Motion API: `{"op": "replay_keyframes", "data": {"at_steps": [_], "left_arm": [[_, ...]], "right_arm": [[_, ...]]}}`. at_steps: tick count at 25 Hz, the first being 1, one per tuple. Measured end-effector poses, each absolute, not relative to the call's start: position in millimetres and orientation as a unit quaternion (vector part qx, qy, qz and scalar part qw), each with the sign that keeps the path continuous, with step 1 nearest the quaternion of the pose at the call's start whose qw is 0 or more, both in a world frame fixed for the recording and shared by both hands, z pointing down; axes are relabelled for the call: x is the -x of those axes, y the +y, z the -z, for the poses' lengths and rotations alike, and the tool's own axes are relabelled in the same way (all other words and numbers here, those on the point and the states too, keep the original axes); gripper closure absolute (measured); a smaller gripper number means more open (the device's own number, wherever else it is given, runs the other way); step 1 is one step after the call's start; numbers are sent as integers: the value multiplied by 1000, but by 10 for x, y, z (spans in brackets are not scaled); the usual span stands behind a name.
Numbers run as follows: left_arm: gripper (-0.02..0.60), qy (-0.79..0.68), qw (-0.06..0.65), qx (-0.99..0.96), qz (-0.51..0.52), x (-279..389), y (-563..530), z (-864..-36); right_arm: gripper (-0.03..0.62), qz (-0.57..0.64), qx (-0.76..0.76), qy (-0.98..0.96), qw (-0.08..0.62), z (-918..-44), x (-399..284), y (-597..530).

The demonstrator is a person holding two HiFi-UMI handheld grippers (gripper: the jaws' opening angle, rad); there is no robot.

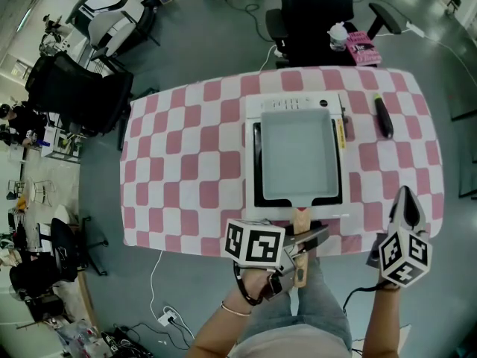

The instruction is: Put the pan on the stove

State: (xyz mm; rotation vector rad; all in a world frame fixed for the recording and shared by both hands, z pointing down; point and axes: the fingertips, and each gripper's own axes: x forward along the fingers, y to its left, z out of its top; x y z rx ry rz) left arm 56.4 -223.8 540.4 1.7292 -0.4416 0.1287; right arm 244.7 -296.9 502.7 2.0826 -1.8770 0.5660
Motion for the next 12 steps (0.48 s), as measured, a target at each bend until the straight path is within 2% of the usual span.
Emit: {"op": "replay_keyframes", "data": {"at_steps": [12], "left_arm": [[448, -205, 626, -751, -56, -571, -2244, -5435]], "right_arm": [[585, -194, -714, -657, 143, -5049, -2462, -3005]]}}
